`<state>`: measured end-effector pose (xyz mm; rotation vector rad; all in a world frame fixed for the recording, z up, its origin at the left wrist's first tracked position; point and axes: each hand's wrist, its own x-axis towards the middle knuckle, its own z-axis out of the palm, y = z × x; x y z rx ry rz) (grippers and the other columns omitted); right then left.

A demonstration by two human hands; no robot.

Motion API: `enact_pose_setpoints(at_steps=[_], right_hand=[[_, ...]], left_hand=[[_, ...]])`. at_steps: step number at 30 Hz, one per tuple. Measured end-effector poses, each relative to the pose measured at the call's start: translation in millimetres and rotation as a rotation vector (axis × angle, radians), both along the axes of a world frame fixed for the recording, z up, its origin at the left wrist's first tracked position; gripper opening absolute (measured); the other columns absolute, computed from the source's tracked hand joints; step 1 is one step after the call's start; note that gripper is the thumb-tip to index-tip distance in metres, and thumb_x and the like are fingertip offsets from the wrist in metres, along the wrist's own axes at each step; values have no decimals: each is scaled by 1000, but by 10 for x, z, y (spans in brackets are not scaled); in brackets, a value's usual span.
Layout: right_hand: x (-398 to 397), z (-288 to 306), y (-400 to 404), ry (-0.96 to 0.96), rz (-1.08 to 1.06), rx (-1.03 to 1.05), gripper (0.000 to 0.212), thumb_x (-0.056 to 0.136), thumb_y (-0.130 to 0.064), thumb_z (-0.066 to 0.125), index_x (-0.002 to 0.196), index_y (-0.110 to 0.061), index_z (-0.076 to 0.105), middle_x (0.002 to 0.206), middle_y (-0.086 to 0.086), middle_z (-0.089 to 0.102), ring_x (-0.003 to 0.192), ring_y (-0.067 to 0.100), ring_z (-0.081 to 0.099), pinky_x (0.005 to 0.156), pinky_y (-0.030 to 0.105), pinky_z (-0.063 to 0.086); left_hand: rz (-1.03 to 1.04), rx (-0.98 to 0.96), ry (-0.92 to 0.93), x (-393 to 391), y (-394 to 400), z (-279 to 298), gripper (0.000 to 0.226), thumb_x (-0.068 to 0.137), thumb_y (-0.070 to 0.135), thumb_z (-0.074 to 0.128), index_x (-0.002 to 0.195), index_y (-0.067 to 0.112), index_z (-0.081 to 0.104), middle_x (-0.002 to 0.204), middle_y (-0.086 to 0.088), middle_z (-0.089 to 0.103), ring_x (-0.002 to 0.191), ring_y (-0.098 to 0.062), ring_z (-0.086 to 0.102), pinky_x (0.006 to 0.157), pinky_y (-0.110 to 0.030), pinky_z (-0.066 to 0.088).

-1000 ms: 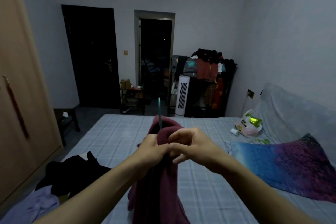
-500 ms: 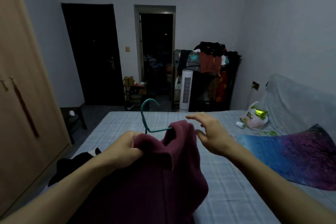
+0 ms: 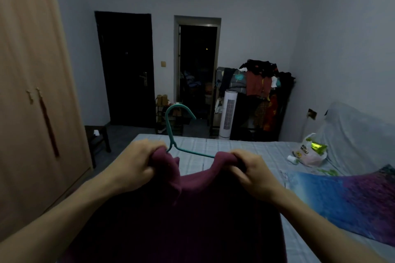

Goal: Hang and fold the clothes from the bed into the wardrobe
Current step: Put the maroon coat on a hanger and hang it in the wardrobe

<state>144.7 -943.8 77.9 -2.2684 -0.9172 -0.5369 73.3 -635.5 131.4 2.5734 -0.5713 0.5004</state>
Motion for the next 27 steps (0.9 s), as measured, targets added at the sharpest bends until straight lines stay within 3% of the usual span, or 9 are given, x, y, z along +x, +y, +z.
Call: enact_pose_setpoints(at_steps=[2, 6, 8, 11, 15, 18, 21, 25, 27], right_hand=[[-95, 5, 21, -36, -29, 48, 13, 93, -31, 61, 98, -20, 63, 86, -11, 64, 77, 2, 60, 68, 18, 47], [-317, -12, -35, -74, -93, 116, 12, 92, -27, 64, 99, -18, 65, 85, -7, 66, 74, 4, 60, 66, 28, 51], [-435, -22, -65, -70, -109, 148, 14, 91, -30, 64, 98, -18, 65, 84, -7, 66, 73, 5, 60, 66, 32, 51], [-600, -34, -27, -69, -79, 184, 18, 91, -35, 62, 98, -18, 65, 83, -7, 65, 72, 5, 60, 66, 32, 52], [-823, 15, 184, -85, 11, 210, 17, 90, -35, 64, 98, -21, 64, 82, -9, 64, 70, 2, 58, 63, 21, 48], [-1100, 107, 470, -84, 94, 235, 13, 89, -32, 66, 97, -22, 63, 81, -11, 63, 69, -1, 57, 62, 12, 41], [-1428, 257, 846, -84, 207, 250, 18, 87, -39, 61, 97, -24, 63, 79, -14, 63, 68, 0, 59, 62, 10, 43], [-1889, 458, 1434, -96, 352, 190, 28, 87, -47, 55, 100, -24, 65, 84, -12, 65, 72, 2, 60, 63, 23, 50], [-2203, 547, 1871, -129, 397, 149, 27, 88, -44, 56, 102, -23, 65, 87, -11, 65, 75, 4, 60, 65, 29, 53]], left_hand=[[31, 15, -80, -42, 61, 3, 22, 79, 6, 67, 91, 24, 65, 87, 14, 59, 84, -3, 55, 78, -24, 43], [185, -88, -151, -253, 36, -126, 40, 80, 6, 72, 116, 21, 62, 102, 5, 61, 93, -12, 59, 86, -28, 48], [241, -141, -151, -441, 26, -188, 42, 79, 9, 76, 116, 20, 59, 102, 4, 64, 93, -9, 62, 85, -26, 51], [276, -150, -187, -821, 110, -240, 36, 79, 18, 80, 107, 27, 58, 94, 13, 65, 85, -2, 63, 74, -11, 46], [299, -95, -276, -1529, 258, -183, 33, 89, 24, 68, 118, 30, 53, 106, 26, 57, 97, 12, 58, 83, -2, 39], [415, -51, -343, -2129, 489, -115, 37, 90, 21, 60, 126, 19, 53, 107, 19, 58, 96, 13, 55, 87, 1, 36], [587, -40, -458, -2743, 762, -119, 36, 91, 9, 64, 125, 15, 56, 105, 10, 64, 93, 7, 57, 83, 1, 37], [784, -119, -583, -3518, 1056, -128, 21, 92, 16, 65, 111, 10, 65, 97, 2, 70, 86, -9, 66, 77, -21, 50], [852, -108, -618, -4020, 1269, -112, 15, 89, 17, 62, 99, 8, 69, 92, 0, 69, 84, -11, 65, 76, -17, 47]])
